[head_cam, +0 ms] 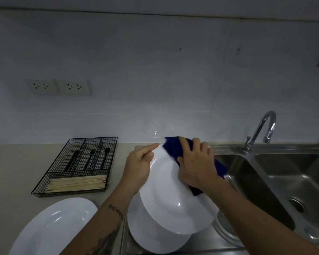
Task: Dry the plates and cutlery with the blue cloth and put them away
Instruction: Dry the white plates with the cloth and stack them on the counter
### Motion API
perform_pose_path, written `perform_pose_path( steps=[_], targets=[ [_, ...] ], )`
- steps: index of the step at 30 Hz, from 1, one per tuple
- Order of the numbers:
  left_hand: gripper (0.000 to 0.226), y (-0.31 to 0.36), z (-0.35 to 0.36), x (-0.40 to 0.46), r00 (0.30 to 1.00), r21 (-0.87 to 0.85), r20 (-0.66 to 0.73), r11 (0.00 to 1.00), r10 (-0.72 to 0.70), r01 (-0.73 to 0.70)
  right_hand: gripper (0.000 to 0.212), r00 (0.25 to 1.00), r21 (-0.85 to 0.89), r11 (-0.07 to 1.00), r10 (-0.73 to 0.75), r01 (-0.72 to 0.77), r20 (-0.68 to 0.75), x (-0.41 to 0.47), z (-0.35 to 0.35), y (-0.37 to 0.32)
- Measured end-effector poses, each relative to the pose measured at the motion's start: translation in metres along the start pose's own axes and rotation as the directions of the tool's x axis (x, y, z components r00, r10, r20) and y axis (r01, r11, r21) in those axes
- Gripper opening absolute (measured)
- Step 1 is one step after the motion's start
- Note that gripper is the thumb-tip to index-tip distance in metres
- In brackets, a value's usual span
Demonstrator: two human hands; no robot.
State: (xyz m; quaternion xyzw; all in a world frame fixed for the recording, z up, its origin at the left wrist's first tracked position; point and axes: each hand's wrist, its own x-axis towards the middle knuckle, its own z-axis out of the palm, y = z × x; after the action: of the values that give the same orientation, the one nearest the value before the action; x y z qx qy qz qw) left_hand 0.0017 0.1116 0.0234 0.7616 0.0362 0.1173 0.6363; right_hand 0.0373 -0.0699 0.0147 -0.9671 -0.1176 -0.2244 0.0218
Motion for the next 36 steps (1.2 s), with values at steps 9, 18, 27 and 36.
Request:
perform_pose_path(
  steps=[9, 18, 27, 36],
  targets=[
    [0.035, -0.002, -0.026, -0.004, 0.982, -0.175, -0.187, 0.984, 0.002, -0.035, 0.044, 0.967, 0.395, 0.898, 0.104, -0.192, 0.234, 0.014, -0.01, 0.019],
    [0.052, 0.003, -0.048, -0.005, 0.955, 0.002, 0.294, 0.999, -0.036, 0.037, 0.028, 0.901, 0.738, 0.58, -0.013, -0.346, 0.433, 0.022, -0.026, 0.045],
    [0.049, 0.014, -0.022, 0.002, 0.973, -0.113, 0.233, 0.993, -0.012, 0.039, 0.032, 0.907, 0.557, 0.806, -0.065, -0.198, 0.416, 0.037, -0.056, 0.023],
    [0.04, 0.004, -0.024, 0.0, 0.977, -0.325, -0.081, 0.932, -0.197, 0.161, 0.065, 0.962, 0.056, 0.996, 0.045, -0.063, 0.27, -0.013, -0.015, 0.028]
  ],
)
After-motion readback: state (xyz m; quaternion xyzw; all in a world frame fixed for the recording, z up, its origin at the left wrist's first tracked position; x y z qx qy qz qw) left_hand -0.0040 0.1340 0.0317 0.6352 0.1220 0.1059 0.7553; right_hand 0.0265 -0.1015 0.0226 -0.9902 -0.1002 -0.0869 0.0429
